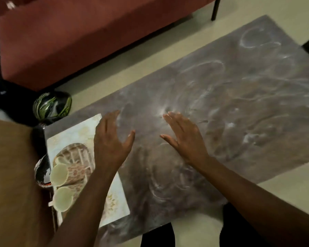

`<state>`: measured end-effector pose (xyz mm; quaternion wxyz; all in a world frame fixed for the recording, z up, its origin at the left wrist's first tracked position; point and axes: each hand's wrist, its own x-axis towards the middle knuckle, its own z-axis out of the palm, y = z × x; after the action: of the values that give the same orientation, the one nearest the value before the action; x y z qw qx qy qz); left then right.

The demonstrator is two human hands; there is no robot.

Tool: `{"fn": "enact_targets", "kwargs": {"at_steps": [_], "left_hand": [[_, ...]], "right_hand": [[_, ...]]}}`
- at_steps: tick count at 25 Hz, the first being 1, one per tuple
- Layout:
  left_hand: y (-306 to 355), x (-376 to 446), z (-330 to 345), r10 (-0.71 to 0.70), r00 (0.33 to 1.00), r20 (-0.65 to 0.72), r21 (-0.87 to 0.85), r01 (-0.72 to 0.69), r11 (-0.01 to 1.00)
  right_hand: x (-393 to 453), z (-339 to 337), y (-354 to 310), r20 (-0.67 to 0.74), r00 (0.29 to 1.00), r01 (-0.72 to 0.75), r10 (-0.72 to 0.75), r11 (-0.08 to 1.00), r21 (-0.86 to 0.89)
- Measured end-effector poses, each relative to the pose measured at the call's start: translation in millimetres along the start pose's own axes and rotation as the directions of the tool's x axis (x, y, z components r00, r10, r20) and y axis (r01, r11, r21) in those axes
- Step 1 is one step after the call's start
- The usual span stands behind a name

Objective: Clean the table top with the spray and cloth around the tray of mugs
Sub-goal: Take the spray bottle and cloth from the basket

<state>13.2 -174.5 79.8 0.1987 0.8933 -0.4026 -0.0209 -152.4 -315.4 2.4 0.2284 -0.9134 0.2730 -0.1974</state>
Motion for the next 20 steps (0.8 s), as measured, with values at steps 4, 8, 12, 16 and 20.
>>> {"fn": "enact_targets", "kwargs": {"at_steps": [4,8,12,16,20], "left_hand": [[185,24,49,0.085,0.995,-0.058,-0.012,-0.086,0.996],[355,50,101,0.178,0.983,-0.050,-0.118,-0.183,0.976],[480,71,137,0.280,0.960,-0.013,-0.193,-0.277,0.941],[584,88,177,0.370,0.929,0.013,-0.275,-0.352,0.895],[673,122,223,0.358,0.932,0.056,-0.363,-0.315,0.877]], "right_hand": [[-14,-124,107,-0.142,0.989,-0.023,0.029,0.999,0.042],[-23,-249,225,-0.216,0.973,-0.095,0.076,0.992,-0.081],[-35,-336,313,-0.250,0.949,-0.228,0.193,0.967,-0.117],[-36,-397,383,-0.241,0.931,-0.306,0.273,0.945,-0.112],[-30,-447,460,-0.243,0.892,-0.411,0.382,0.908,-0.078]]}}
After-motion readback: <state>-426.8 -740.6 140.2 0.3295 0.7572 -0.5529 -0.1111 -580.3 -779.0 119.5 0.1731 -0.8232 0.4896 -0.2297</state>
